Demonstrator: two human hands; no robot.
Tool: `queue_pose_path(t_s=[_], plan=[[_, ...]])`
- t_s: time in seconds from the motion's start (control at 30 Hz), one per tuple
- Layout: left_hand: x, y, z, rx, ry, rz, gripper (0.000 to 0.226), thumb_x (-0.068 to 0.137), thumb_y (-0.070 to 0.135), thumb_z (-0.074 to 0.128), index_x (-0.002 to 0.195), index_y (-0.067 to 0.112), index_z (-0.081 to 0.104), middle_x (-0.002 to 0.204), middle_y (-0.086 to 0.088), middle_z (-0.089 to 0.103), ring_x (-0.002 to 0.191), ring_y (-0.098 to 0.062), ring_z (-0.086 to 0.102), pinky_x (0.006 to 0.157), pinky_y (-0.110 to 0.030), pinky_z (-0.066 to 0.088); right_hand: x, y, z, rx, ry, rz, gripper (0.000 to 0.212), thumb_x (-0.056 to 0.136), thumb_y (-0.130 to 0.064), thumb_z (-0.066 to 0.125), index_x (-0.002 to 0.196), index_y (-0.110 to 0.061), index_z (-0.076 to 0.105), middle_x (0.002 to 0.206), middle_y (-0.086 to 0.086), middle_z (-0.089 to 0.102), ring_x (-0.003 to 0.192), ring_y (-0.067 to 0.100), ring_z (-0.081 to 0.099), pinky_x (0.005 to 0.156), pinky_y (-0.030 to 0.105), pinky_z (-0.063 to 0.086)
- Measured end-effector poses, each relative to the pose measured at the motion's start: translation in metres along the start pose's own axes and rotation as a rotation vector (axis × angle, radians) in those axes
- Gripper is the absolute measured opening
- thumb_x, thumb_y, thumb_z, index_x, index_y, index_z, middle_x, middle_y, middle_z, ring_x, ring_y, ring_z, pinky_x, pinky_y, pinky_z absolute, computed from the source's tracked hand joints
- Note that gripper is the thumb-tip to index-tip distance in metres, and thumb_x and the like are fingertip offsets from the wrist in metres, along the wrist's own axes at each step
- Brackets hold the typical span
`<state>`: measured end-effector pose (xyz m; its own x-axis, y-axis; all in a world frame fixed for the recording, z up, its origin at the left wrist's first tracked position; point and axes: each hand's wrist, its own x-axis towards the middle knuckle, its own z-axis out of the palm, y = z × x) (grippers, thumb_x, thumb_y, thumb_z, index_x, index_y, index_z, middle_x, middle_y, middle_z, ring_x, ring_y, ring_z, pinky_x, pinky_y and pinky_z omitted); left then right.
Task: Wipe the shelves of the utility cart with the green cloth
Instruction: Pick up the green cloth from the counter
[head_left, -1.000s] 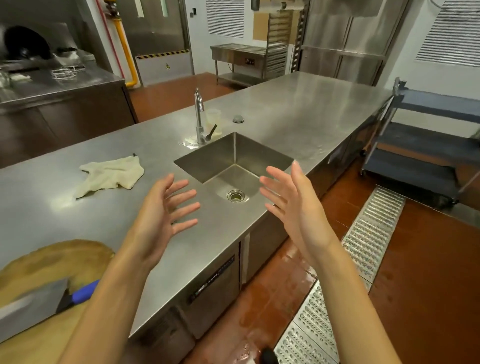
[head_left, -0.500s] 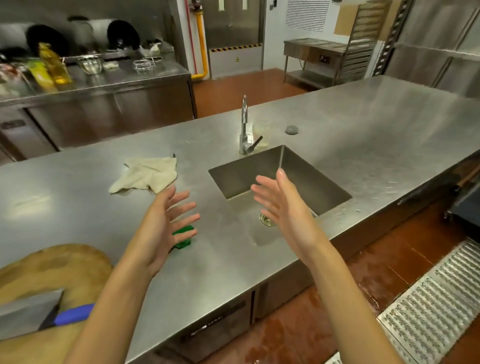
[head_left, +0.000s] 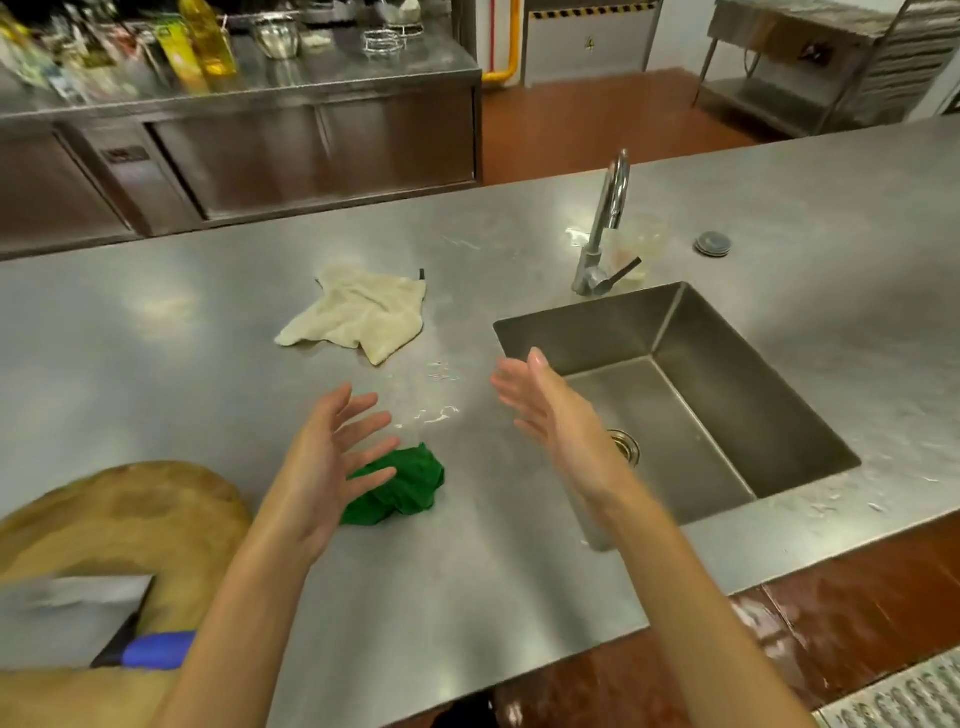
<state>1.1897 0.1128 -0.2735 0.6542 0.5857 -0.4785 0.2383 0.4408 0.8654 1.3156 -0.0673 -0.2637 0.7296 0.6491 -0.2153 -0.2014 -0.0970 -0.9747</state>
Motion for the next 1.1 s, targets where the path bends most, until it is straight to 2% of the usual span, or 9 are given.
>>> queue_pose_path(t_s=[0.33,0.47,0.57,0.7,0.8,0.9,1.0,1.07,1.1], plan=[[0.097,-0.028,-0.054,0.008,0.177,-0.156,0.040,0.101,0.049,0.042,0.122,0.022,0.063,0.128,-0.004,0.063,0.113,-0.026,0.062,0.089,-0.042,0.050,0.103,0.044,0.042,-0.087,-0.087,0.231,0.075,0.086,-0.073,0.035,0.139,-0.024,0.050,0.138,-0.006,0.057,0.128,0.008,0.051,0.118,0.041,0.029],[0.119,-0.045,-0.068,0.004,0.190,-0.228,0.038,0.102,0.048,0.041,0.116,0.023,0.066,0.127,-0.002,0.064,0.114,-0.025,0.062,0.088,-0.040,0.050,0.128,0.074,0.058,-0.131,-0.145,0.335,0.062,0.098,-0.056,0.028,0.142,-0.017,0.047,0.143,-0.003,0.052,0.132,0.010,0.046,0.118,0.034,0.027],[0.129,-0.056,-0.072,0.017,0.181,-0.274,0.036,0.103,0.045,0.040,0.112,0.022,0.067,0.124,-0.002,0.062,0.114,-0.027,0.061,0.085,-0.039,0.051,0.137,0.095,0.071,-0.205,-0.188,0.386,0.052,0.100,-0.054,0.026,0.130,-0.024,0.057,0.132,-0.007,0.057,0.124,0.009,0.051,0.102,0.024,0.035],[0.139,-0.071,-0.070,0.060,0.147,-0.331,0.034,0.104,0.041,0.038,0.108,0.022,0.066,0.115,0.003,0.062,0.103,-0.026,0.066,0.080,-0.037,0.054,0.145,0.127,0.079,-0.355,-0.222,0.394,0.019,0.100,-0.036,0.048,0.115,-0.033,0.060,0.117,-0.007,0.063,0.112,0.011,0.060,0.096,0.027,0.048],[0.146,-0.083,-0.064,0.112,0.186,-0.326,0.027,0.104,0.037,0.041,0.105,0.024,0.065,0.115,0.004,0.060,0.095,-0.024,0.068,0.073,-0.035,0.054,0.148,0.151,0.082,-0.485,-0.262,0.435,0.045,0.094,-0.019,0.059,0.137,-0.016,0.050,0.130,-0.002,0.058,0.110,0.016,0.059,0.089,0.024,0.048],[0.149,-0.084,-0.057,0.182,0.227,-0.310,0.024,0.104,0.034,0.045,0.105,0.021,0.065,0.098,0.006,0.061,0.084,-0.024,0.067,0.069,-0.034,0.057,0.144,0.167,0.086,-0.549,-0.207,0.458,0.057,0.088,-0.014,0.067,0.140,-0.015,0.044,0.124,0.001,0.057,0.113,0.018,0.057,0.094,0.027,0.049],[0.151,-0.086,-0.058,0.242,0.241,-0.301,0.025,0.103,0.034,0.047,0.110,0.019,0.067,0.090,0.005,0.061,0.074,-0.022,0.064,0.068,-0.034,0.057,0.139,0.173,0.091,-0.598,-0.143,0.445,0.036,0.086,-0.015,0.067,0.121,-0.016,0.058,0.101,-0.001,0.061,0.090,0.013,0.059,0.069,0.013,0.047],[0.152,-0.087,-0.063,0.268,0.224,-0.293,0.024,0.103,0.028,0.048,0.114,0.018,0.067,0.093,0.001,0.063,0.073,-0.021,0.063,0.068,-0.034,0.057,0.136,0.168,0.095,-0.611,-0.137,0.443,0.011,0.086,-0.019,0.060,0.091,-0.011,0.067,0.080,-0.001,0.062,0.071,0.011,0.057,0.059,0.016,0.044],[0.153,-0.088,-0.065,0.293,0.210,-0.278,0.024,0.102,0.023,0.049,0.116,0.018,0.068,0.093,-0.002,0.065,0.074,-0.021,0.063,0.067,-0.033,0.057,0.135,0.164,0.096,-0.583,-0.129,0.453,0.016,0.085,-0.020,0.058,0.076,-0.009,0.064,0.069,0.000,0.058,0.064,0.013,0.053,0.057,0.023,0.042]])
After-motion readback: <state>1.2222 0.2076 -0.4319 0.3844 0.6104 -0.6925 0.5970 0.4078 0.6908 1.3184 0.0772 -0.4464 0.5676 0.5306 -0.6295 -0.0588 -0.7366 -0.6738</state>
